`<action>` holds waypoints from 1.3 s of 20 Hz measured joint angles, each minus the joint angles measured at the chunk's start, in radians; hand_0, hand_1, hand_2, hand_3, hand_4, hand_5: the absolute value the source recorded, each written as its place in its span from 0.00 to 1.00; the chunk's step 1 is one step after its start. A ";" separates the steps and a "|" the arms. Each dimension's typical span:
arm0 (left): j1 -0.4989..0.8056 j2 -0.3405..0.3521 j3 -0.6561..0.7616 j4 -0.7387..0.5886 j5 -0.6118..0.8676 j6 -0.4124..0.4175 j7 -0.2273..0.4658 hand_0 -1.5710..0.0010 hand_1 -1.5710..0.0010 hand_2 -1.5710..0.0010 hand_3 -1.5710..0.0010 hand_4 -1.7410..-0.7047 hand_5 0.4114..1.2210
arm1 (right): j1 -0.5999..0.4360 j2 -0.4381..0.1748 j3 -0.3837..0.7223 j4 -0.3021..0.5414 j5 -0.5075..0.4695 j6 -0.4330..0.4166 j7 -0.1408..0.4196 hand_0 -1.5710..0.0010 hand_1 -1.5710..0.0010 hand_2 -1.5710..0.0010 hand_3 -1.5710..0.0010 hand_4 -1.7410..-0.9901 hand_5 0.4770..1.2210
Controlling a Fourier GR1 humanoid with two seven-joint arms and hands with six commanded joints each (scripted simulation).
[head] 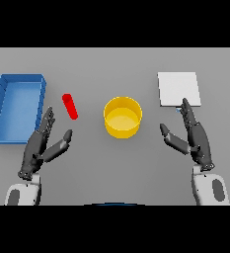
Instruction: Pick up the red beaker and tilt it to pour out 1 green nut into yellow bowl. Pick up the yellow bowl and place it on the metallic measuring scale.
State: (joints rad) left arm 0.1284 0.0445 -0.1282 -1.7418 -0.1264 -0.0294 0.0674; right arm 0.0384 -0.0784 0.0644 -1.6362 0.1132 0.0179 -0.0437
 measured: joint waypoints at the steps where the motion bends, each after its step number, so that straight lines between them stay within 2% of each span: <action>1: -0.010 -0.002 0.000 0.026 -0.007 0.001 -0.001 1.00 1.00 1.00 1.00 0.53 0.30 | -0.004 -0.002 0.001 0.004 -0.005 0.010 -0.009 1.00 1.00 1.00 1.00 0.60 0.19; 5: -0.097 -0.003 0.032 0.128 -0.016 0.022 -0.021 1.00 1.00 1.00 1.00 0.51 0.31 | -0.004 -0.016 -0.003 0.008 -0.015 0.030 -0.040 1.00 1.00 1.00 1.00 0.59 0.20; 8: -0.195 -0.001 0.065 0.247 -0.029 0.045 -0.024 1.00 1.00 1.00 1.00 0.51 0.30 | -0.018 -0.013 -0.005 0.017 -0.013 0.027 -0.037 1.00 1.00 1.00 1.00 0.60 0.19; 9: -0.236 -0.004 0.077 0.288 -0.027 0.052 -0.025 1.00 1.00 1.00 1.00 0.51 0.30 | -0.031 -0.007 -0.006 0.018 -0.010 0.018 -0.013 1.00 1.00 1.00 1.00 0.60 0.19; 12: -0.310 -0.005 0.104 0.388 -0.019 0.055 -0.074 1.00 1.00 1.00 1.00 0.50 0.28 | -0.002 -0.026 -0.017 0.003 -0.015 0.024 -0.037 1.00 1.00 1.00 1.00 0.59 0.20; 15: -0.381 -0.016 0.117 0.467 -0.024 0.067 -0.099 1.00 1.00 1.00 1.00 0.50 0.28 | -0.003 -0.014 -0.010 0.005 -0.014 0.022 -0.029 1.00 1.00 1.00 1.00 0.59 0.21; 17: -0.414 -0.012 0.122 0.528 -0.042 0.079 -0.115 1.00 1.00 1.00 1.00 0.50 0.28 | -0.015 -0.010 -0.009 0.017 0.000 0.010 -0.005 1.00 1.00 1.00 1.00 0.59 0.21; 19: -0.460 -0.008 0.129 0.589 -0.062 0.100 -0.114 1.00 1.00 1.00 1.00 0.49 0.29 | -0.015 -0.018 -0.012 0.013 0.001 0.012 -0.021 1.00 1.00 1.00 1.00 0.59 0.22; 23: -0.515 -0.018 0.147 0.673 -0.057 0.105 -0.173 1.00 1.00 1.00 1.00 0.44 0.34 | -0.024 -0.017 -0.014 0.021 0.004 0.006 -0.001 1.00 1.00 1.00 1.00 0.59 0.23; 24: -0.525 -0.019 0.155 0.692 -0.053 0.107 -0.199 1.00 1.00 1.00 1.00 0.42 0.35 | -0.011 -0.017 -0.009 0.008 0.005 0.010 -0.026 1.00 1.00 1.00 1.00 0.59 0.23; 26: -0.549 -0.033 0.168 0.731 -0.046 0.117 -0.229 1.00 1.00 0.97 0.98 0.38 0.39 | -0.022 -0.011 -0.013 0.010 0.001 0.003 0.002 1.00 1.00 1.00 1.00 0.59 0.23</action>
State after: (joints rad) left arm -0.4207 0.0119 0.0393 -1.0111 -0.1723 0.0875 -0.1613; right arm 0.0168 -0.0896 0.0517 -1.6262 0.1145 0.0207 -0.0418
